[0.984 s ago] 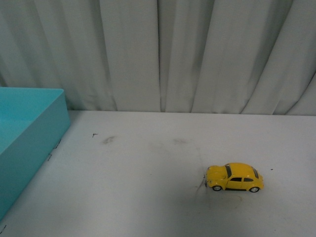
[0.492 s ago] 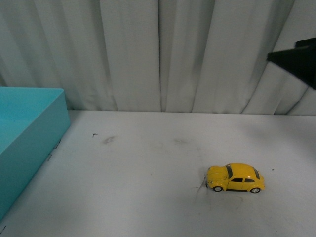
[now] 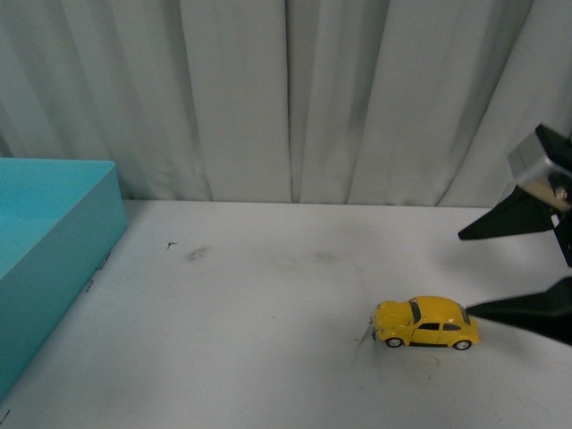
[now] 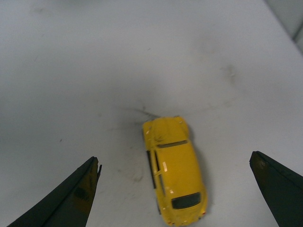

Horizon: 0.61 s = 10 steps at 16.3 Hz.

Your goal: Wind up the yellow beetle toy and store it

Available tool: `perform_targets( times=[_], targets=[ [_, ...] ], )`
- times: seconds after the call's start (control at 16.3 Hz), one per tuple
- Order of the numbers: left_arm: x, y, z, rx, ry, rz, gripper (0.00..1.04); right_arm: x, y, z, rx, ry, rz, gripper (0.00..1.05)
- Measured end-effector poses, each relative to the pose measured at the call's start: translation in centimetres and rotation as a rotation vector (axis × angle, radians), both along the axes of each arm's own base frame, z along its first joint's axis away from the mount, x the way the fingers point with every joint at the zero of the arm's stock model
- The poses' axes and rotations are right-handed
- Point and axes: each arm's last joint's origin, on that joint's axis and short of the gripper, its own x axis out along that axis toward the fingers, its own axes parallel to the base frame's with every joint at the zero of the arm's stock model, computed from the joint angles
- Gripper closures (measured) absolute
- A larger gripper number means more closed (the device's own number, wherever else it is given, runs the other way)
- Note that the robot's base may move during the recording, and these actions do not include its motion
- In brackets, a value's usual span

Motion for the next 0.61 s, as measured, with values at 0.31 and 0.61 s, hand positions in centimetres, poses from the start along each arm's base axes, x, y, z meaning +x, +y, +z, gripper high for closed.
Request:
perform_targets(
  times=[0.31,0.61],
  targets=[
    [0.0,0.0,0.0,0.000,0.000,0.000,0.07,1.0,-0.1,-1.3,-0.078,-0.080,0.087,0.06],
    [0.0,0.0,0.0,0.000,0.000,0.000,0.07,2.4,0.3,-2.7,-0.112,-0.042,0.135,0.06]
  ],
)
